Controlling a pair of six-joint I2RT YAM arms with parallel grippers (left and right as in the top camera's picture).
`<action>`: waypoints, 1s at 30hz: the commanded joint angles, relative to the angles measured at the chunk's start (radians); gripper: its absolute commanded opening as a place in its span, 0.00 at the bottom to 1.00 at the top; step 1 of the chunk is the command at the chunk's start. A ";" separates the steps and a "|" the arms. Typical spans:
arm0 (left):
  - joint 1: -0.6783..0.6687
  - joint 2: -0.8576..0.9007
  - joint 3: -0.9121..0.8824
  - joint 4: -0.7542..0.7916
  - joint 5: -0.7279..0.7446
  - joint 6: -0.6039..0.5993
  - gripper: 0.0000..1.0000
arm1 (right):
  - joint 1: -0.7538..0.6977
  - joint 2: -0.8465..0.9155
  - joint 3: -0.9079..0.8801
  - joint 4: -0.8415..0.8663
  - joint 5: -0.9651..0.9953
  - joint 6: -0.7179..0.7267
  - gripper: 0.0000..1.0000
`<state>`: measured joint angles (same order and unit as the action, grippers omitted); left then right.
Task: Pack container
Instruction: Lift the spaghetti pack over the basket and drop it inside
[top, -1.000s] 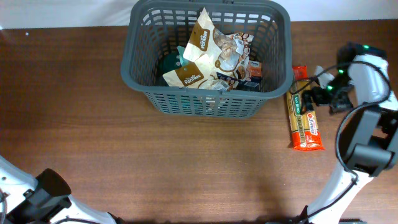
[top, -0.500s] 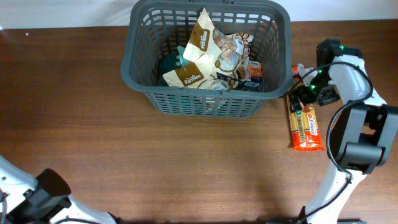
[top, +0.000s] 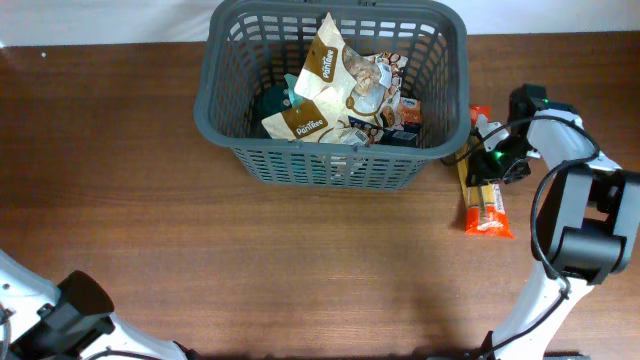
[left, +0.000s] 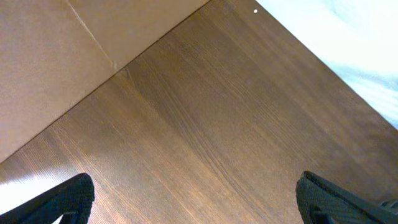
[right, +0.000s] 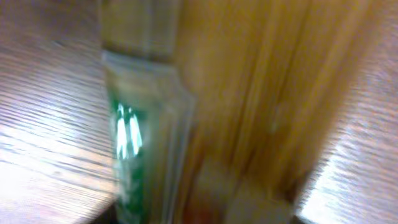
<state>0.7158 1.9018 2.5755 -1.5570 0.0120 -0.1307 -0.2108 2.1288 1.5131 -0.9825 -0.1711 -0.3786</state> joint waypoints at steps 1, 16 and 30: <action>0.005 0.015 -0.004 0.008 0.012 0.016 0.99 | 0.006 0.044 -0.022 0.012 -0.215 0.018 0.04; 0.005 0.015 -0.004 0.032 0.037 0.016 0.99 | -0.164 0.042 1.137 -0.228 -0.294 0.395 0.04; 0.006 0.015 -0.004 0.047 0.069 0.017 0.99 | 0.328 0.045 1.489 -0.528 -0.723 -0.060 0.04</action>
<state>0.7158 1.9018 2.5755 -1.5143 0.0566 -0.1303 0.0181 2.1735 3.0619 -1.4200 -0.8703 -0.2016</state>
